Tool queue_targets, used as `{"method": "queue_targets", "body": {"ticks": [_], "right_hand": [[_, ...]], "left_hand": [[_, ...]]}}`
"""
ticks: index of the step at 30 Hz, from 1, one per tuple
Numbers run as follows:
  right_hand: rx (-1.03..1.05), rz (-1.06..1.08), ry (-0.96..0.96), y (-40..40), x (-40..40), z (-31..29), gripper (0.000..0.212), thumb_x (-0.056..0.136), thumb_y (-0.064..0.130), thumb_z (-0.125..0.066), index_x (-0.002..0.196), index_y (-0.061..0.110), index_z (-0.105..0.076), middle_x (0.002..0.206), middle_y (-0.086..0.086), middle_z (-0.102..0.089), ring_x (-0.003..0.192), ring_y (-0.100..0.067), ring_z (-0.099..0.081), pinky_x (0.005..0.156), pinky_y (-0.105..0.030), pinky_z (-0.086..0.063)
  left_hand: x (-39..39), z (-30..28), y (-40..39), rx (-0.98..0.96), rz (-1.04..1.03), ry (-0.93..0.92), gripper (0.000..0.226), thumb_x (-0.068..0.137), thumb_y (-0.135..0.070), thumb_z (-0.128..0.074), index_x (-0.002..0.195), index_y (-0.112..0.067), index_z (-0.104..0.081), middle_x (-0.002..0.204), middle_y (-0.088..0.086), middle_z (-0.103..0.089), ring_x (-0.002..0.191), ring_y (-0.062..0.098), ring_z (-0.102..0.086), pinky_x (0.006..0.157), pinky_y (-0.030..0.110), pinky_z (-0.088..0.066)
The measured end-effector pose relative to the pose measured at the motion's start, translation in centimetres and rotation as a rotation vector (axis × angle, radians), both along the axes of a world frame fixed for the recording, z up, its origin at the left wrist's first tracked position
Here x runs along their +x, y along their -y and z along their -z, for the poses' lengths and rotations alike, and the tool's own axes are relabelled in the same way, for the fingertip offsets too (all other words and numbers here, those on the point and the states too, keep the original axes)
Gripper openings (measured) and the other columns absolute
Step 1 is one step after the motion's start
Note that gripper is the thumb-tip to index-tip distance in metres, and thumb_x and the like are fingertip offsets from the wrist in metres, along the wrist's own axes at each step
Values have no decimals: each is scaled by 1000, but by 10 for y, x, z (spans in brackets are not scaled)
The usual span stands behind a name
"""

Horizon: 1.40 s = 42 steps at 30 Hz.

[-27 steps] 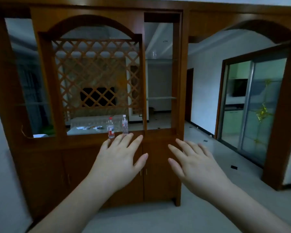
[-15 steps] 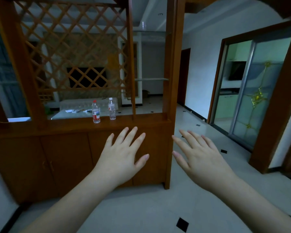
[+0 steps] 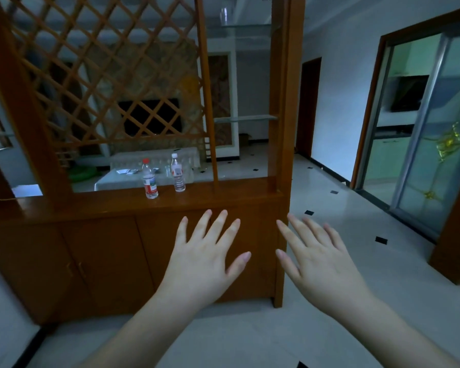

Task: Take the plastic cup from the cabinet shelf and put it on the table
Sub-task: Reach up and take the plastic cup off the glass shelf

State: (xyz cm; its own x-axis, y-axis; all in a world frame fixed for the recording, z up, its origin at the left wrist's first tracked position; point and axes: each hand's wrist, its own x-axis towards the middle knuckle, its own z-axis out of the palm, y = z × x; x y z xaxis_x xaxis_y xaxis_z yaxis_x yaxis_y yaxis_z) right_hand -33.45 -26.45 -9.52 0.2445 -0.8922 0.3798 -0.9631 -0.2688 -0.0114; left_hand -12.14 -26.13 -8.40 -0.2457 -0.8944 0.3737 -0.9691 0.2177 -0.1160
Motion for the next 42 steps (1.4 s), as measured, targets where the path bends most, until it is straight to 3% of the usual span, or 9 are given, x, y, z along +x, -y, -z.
{"method": "queue_targets", "body": {"ticks": [5,14,19,31,35,42], "right_hand": [[-19,-42,19,57,36,9,62,93,58,-11,150,34,-16,160,4,-21,147,-19,-14,117,-40,-1],[-35,-94,-24,177,137,13,60,93,60,-16,147,36,-22,157,3,-30,145,-20,-21,113,-39,-2],[-65,-42,-5,233,165,9,60,93,60,-17,146,35,-26,154,2,-36,142,-20,-29,111,-38,-8],[-116,19,-2,363,133,-27,60,91,59,-21,139,31,-41,142,0,-53,132,-22,-45,107,-43,-33],[-167,-19,-17,415,109,-54,57,91,57,-28,136,28,-47,138,-2,-57,129,-23,-48,105,-45,-37],[-315,-108,-49,510,75,-130,57,92,55,-31,139,26,-43,143,-4,-50,133,-24,-43,107,-44,-32]], "left_hand": [[31,4,52,-21,-7,-8,73,88,-72,1,152,-38,-7,163,-5,-4,148,17,9,116,52,11],[124,14,155,28,-32,-98,72,86,-73,1,150,-42,-3,164,-5,-1,148,16,9,118,52,6],[152,11,215,42,-38,-105,70,88,-70,-6,150,-40,-9,163,-3,-14,149,20,-3,119,52,-3],[123,-20,365,-8,41,-87,64,92,-64,-15,150,-36,-18,159,-3,-28,146,19,-17,118,47,-13],[94,-53,420,-68,60,-79,60,95,-61,-24,149,-36,-21,157,-5,-29,145,17,-21,117,45,-16],[53,-142,504,-206,128,-87,61,91,-64,-25,144,-35,-35,147,-11,-44,134,10,-36,108,40,-32]]}}
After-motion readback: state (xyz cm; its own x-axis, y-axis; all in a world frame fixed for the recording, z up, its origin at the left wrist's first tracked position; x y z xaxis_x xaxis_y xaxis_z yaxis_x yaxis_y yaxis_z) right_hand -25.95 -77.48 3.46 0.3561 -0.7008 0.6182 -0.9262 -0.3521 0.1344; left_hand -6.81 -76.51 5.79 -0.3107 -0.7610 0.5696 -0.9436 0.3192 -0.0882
